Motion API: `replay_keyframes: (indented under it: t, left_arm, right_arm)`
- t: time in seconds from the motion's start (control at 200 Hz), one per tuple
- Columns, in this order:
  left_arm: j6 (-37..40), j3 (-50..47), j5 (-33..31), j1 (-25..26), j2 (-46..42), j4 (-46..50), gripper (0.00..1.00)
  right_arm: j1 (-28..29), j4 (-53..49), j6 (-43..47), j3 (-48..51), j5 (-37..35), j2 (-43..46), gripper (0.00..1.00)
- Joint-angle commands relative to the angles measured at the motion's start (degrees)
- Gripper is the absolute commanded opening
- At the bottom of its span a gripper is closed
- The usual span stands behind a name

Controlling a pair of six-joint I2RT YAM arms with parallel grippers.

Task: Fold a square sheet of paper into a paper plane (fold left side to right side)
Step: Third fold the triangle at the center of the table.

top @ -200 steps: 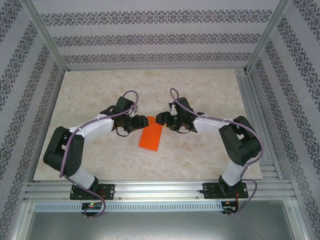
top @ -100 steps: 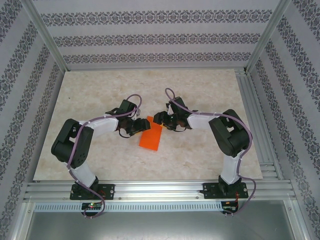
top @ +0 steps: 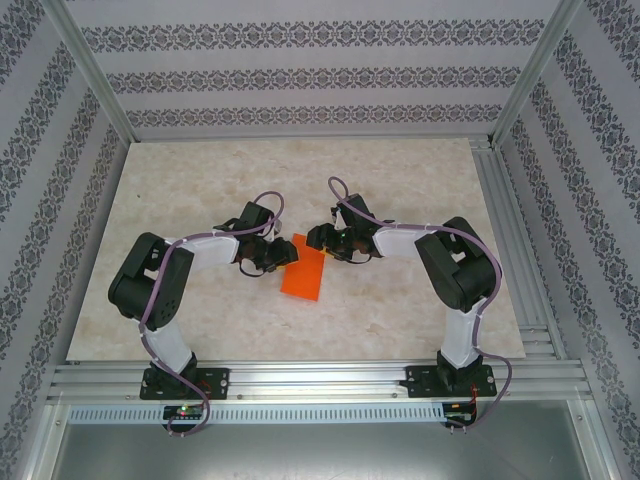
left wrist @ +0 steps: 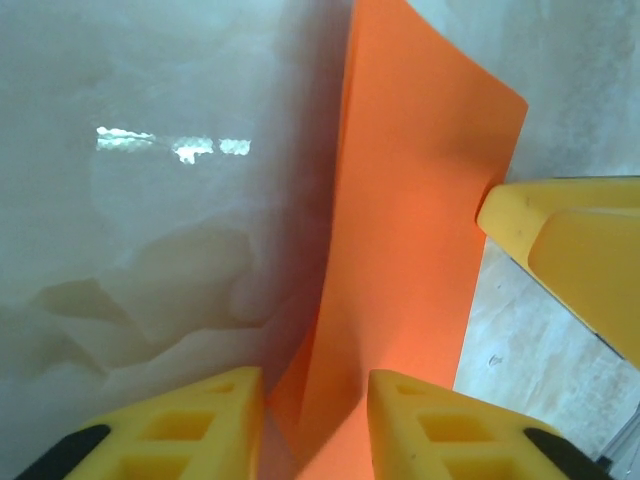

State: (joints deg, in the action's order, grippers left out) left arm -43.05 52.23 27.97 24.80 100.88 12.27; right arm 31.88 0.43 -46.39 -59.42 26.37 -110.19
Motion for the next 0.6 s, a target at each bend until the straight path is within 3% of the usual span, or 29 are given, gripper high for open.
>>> replay_keyframes:
  t: [0.0,0.26,0.415,0.599]
  left_arm:
    - [-0.03,0.35,0.82,-0.21,-0.16,-1.44,0.26]
    - [-0.35,-0.34,0.08,-0.15,-2.4,-0.05,0.19]
    - [-3.09,-1.66,-0.44,0.33,-4.75,-0.68,0.13]
    - [-6.4,-1.8,0.15,1.5,-5.43,-1.19,0.09]
  right_arm:
    - [0.12,-0.69,2.11,-1.08,-0.75,0.86,0.56]
    - [-0.77,-6.45,8.46,1.62,-4.08,9.45,0.61]
    - [0.82,-10.74,14.07,6.88,-6.04,19.29,0.65]
    - [8.22,-11.19,21.77,17.68,-17.69,33.92,0.67]
